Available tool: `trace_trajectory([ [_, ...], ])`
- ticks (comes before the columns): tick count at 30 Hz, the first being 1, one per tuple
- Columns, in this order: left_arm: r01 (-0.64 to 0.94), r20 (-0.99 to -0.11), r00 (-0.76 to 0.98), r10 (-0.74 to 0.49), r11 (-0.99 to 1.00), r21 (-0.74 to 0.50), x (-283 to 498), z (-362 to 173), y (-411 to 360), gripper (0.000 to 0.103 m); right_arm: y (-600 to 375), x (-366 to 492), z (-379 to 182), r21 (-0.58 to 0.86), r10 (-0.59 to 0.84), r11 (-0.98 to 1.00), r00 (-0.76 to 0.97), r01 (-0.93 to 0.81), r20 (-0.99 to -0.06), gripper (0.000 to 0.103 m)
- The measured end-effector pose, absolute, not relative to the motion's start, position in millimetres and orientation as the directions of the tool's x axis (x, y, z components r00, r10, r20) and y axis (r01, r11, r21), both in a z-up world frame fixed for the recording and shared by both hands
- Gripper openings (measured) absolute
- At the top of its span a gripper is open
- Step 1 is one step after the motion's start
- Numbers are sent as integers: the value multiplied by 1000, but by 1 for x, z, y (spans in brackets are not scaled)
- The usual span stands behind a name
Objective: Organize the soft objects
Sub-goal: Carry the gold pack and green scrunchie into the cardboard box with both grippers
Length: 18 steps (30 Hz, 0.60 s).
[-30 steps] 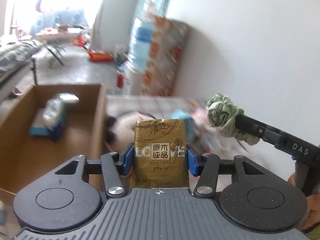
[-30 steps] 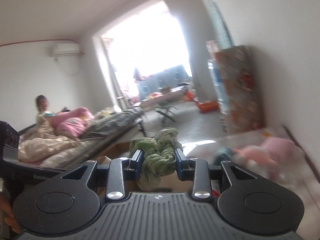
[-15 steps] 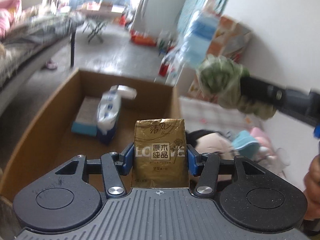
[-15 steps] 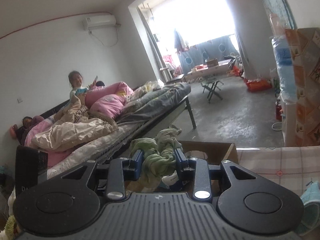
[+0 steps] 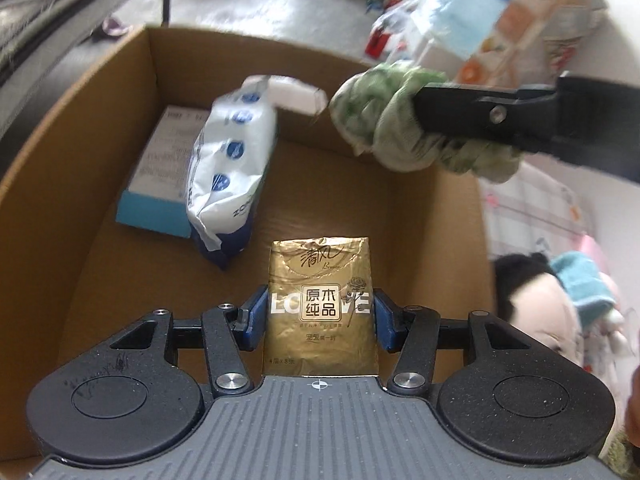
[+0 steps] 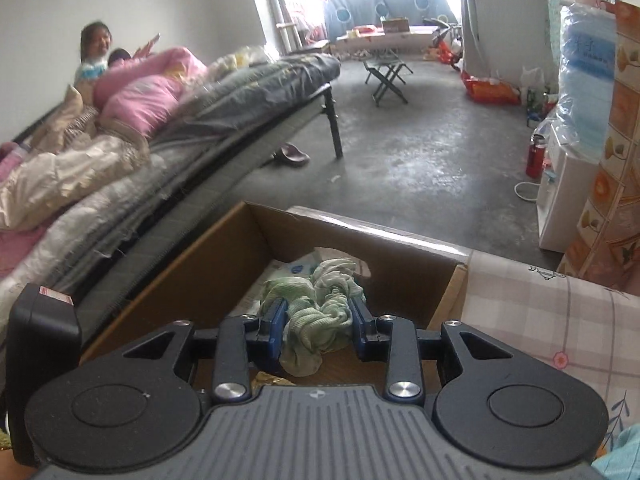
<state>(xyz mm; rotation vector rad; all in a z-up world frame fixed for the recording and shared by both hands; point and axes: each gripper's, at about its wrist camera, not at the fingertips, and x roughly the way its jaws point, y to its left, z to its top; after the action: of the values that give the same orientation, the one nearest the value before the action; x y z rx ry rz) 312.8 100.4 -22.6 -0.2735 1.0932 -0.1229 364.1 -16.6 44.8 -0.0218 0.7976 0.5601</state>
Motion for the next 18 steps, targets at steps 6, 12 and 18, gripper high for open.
trace_trajectory([
  [6, -82, -888, 396, -235, 954, -289, 334, -44, 101, 52, 2, 384, 34, 100, 408, 863, 567, -496, -716, 36],
  [12, -95, -895, 370, -249, 948, -303, 344, -54, 90, 55, 1, 398, 29, 71, 390, 869, 589, -490, -708, 74],
  [18, -129, -890, 374, -259, 936, -327, 350, -64, 91, 56, -15, 393, 34, 95, 416, 874, 632, -477, -654, 85],
])
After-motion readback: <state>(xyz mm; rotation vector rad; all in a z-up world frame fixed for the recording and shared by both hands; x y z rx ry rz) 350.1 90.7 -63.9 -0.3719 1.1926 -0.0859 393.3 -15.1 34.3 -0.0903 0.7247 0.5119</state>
